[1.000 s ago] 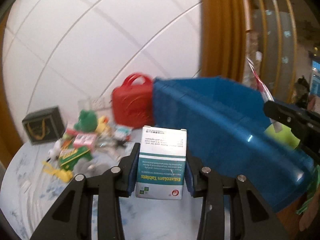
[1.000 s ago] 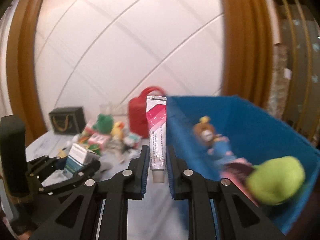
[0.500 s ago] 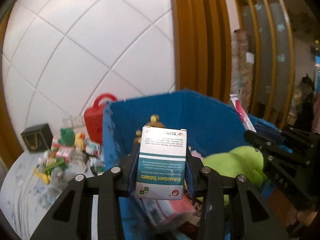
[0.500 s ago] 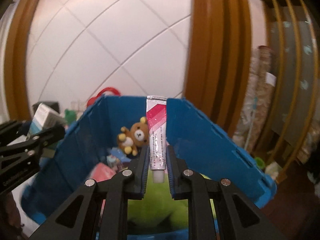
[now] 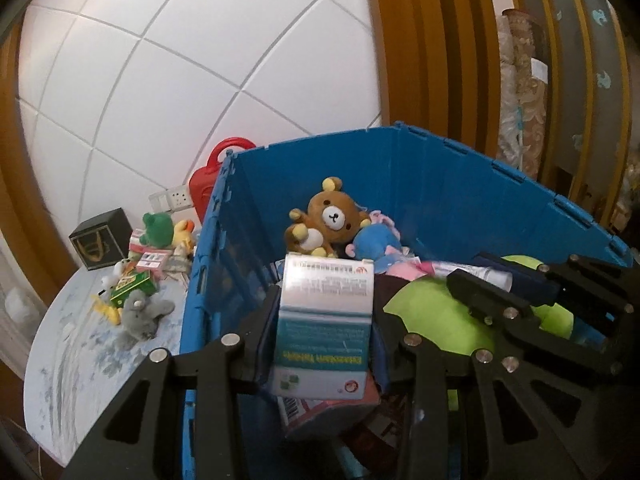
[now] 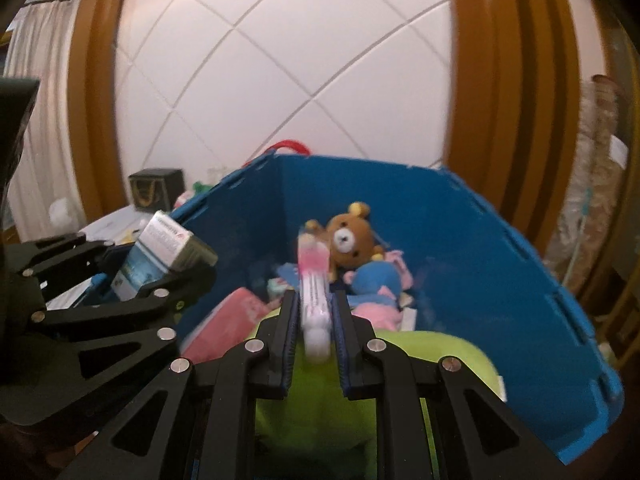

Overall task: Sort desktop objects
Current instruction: 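Lower the box and tube into the crate and open both tools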

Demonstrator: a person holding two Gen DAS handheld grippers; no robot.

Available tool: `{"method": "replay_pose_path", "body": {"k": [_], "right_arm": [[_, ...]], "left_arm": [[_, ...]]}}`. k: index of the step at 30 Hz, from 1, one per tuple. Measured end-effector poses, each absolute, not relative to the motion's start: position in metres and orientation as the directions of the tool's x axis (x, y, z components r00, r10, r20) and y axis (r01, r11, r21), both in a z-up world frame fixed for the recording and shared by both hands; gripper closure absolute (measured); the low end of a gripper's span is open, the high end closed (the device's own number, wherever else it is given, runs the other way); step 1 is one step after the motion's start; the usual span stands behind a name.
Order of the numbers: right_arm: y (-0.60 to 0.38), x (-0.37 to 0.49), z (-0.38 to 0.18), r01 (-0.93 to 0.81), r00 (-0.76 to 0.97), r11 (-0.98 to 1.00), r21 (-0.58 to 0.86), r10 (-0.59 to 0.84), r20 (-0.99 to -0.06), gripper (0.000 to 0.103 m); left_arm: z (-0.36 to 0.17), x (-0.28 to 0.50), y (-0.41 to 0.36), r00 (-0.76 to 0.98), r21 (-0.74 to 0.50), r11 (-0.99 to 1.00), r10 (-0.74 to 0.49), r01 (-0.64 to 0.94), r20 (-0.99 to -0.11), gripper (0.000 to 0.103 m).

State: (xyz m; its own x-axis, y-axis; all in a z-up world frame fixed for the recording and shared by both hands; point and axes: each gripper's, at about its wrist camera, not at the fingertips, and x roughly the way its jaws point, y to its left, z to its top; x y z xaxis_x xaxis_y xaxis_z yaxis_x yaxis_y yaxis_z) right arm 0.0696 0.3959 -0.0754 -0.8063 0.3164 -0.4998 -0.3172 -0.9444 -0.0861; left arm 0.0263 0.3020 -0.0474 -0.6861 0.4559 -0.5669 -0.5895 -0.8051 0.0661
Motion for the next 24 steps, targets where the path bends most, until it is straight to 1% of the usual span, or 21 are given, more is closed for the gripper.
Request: {"method": "replay_pose_path", "body": {"k": [2, 7, 8, 10, 11, 12, 13, 15, 16, 17, 18, 20, 22, 24], "right_arm": [[0.395, 0.068, -0.078, -0.305, -0.808, -0.949, -0.079, 0.301, -0.506, 0.086], [0.396, 0.069, -0.079, -0.294, -0.808, -0.953, -0.071, 0.288, -0.514, 0.085], [0.397, 0.070, -0.079, -0.294, -0.808, -0.954, -0.067, 0.285, -0.515, 0.084], [0.400, 0.073, -0.080, -0.303, -0.805, -0.951, -0.064, 0.291, -0.517, 0.077], [0.402, 0.075, -0.080, -0.313, -0.802, -0.948, -0.061, 0.298, -0.518, 0.072], [0.405, 0.076, -0.079, -0.320, -0.800, -0.946, -0.057, 0.302, -0.518, 0.064], [0.409, 0.079, -0.079, -0.334, -0.798, -0.941, -0.051, 0.311, -0.517, 0.059], [0.417, 0.087, -0.077, -0.362, -0.794, -0.932, -0.031, 0.325, -0.514, 0.034], [0.420, 0.093, -0.076, -0.367, -0.796, -0.930, -0.017, 0.323, -0.511, 0.028], [0.423, 0.098, -0.075, -0.369, -0.800, -0.929, -0.005, 0.320, -0.508, 0.017], [0.424, 0.102, -0.075, -0.371, -0.802, -0.928, 0.000, 0.321, -0.504, 0.012], [0.423, 0.109, -0.074, -0.379, -0.799, -0.925, -0.013, 0.334, -0.499, 0.010], [0.421, 0.114, -0.073, -0.389, -0.793, -0.921, -0.029, 0.351, -0.498, 0.001], [0.420, 0.118, -0.072, -0.393, -0.791, -0.919, -0.035, 0.357, -0.496, 0.000]], "left_arm": [[-0.048, 0.025, 0.302, -0.688, 0.071, -0.809, 0.447, -0.584, -0.572, 0.063], [-0.048, 0.023, 0.301, -0.696, 0.073, -0.821, 0.429, -0.567, -0.576, 0.054], [-0.048, 0.023, 0.301, -0.698, 0.075, -0.822, 0.426, -0.564, -0.576, 0.052], [-0.049, 0.024, 0.301, -0.699, 0.076, -0.824, 0.423, -0.561, -0.577, 0.049], [-0.049, 0.023, 0.301, -0.699, 0.074, -0.825, 0.423, -0.560, -0.577, 0.045], [-0.049, 0.024, 0.299, -0.700, 0.070, -0.827, 0.422, -0.557, -0.576, 0.040], [-0.048, 0.023, 0.299, -0.700, 0.065, -0.829, 0.423, -0.555, -0.576, 0.038], [-0.047, 0.023, 0.295, -0.699, 0.050, -0.833, 0.429, -0.552, -0.572, 0.024], [-0.047, 0.024, 0.292, -0.699, 0.041, -0.833, 0.434, -0.551, -0.569, 0.021], [-0.048, 0.025, 0.290, -0.698, 0.041, -0.832, 0.436, -0.553, -0.568, 0.019], [-0.048, 0.026, 0.290, -0.698, 0.042, -0.832, 0.436, -0.554, -0.567, 0.018], [-0.049, 0.030, 0.289, -0.696, 0.044, -0.829, 0.438, -0.558, -0.569, 0.017], [-0.049, 0.035, 0.288, -0.693, 0.045, -0.823, 0.445, -0.566, -0.567, 0.016], [-0.048, 0.040, 0.286, -0.694, 0.049, -0.820, 0.449, -0.571, -0.563, 0.013]]}}
